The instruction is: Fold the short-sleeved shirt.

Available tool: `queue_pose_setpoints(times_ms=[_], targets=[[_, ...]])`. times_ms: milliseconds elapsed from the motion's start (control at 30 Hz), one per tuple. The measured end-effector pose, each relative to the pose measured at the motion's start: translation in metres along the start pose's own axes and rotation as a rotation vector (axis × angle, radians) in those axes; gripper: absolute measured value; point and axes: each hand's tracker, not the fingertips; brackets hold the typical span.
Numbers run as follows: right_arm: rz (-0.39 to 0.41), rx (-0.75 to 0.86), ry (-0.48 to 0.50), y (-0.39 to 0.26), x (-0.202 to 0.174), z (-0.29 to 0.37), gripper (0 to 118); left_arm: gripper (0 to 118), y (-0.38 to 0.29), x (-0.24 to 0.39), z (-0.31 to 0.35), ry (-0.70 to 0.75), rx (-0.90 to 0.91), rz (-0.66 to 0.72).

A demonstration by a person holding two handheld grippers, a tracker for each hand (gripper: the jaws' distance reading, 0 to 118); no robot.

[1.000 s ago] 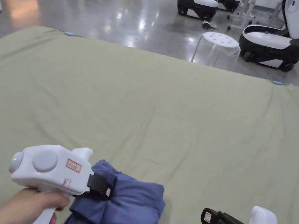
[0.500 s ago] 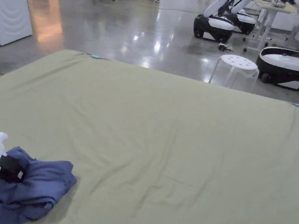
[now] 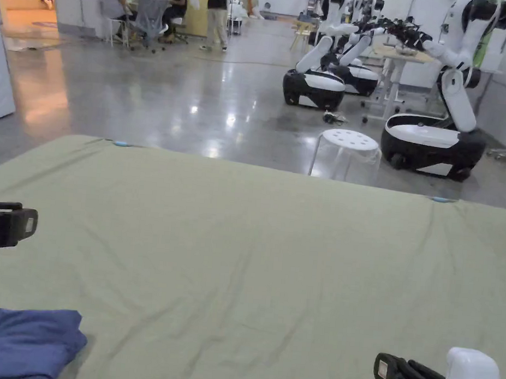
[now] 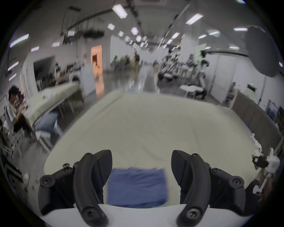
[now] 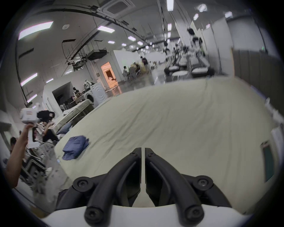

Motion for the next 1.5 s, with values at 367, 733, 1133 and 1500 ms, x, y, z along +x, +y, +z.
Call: queue_pose_setpoints(times_ms=[367,733,1133,1500], targets=[[0.251,0.312,-0.23,0.092,0.002,0.021,6,15,-0.024,0.251,-0.005,-0.022,0.388,-0.113],[0.205,0.353,-0.225,0.092,0.003,0.03,6,15,-0.019,0.284,0.014,-0.069,0.394,-0.129],[0.175,0.328,-0.239,0.091,0.006,0.026,30,50,-0.02,0.287,0.011,-0.059,0.399,-0.134],[0.158,0.325,-0.169,0.1,0.004,0.038,118,101,-0.015,0.29,0.016,-0.086,0.387,-0.129]])
